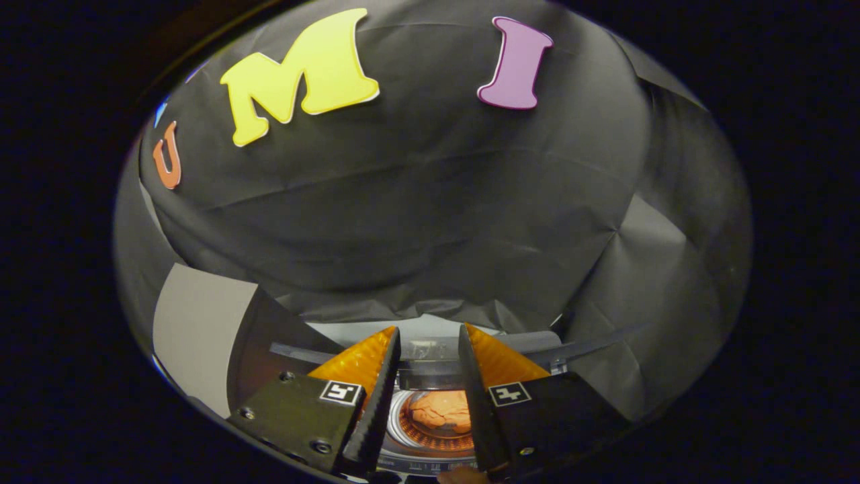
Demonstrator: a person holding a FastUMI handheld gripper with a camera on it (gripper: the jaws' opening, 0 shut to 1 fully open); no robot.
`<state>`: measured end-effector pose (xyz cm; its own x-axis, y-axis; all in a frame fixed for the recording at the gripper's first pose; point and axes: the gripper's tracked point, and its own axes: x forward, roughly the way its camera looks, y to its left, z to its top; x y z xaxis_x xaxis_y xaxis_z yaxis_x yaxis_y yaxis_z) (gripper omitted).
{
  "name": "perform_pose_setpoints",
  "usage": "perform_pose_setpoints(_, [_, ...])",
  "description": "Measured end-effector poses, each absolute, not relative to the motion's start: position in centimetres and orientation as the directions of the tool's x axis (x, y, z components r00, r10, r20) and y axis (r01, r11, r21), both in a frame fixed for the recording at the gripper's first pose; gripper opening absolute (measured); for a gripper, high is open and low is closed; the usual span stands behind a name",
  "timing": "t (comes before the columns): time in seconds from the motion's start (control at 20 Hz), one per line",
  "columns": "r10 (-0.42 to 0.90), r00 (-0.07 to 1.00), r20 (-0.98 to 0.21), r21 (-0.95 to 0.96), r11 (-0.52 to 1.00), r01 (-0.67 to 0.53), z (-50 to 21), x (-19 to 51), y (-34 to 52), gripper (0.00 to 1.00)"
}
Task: Put the clothes into the washing machine and then close the washing machine lid.
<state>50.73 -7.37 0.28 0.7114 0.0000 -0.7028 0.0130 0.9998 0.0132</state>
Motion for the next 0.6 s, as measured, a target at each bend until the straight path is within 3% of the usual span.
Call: perform_pose_setpoints(0.6, [-0.016,0.694,-0.72,0.016,0.999,0.039,-0.7,45.0,-7.4,0.55])
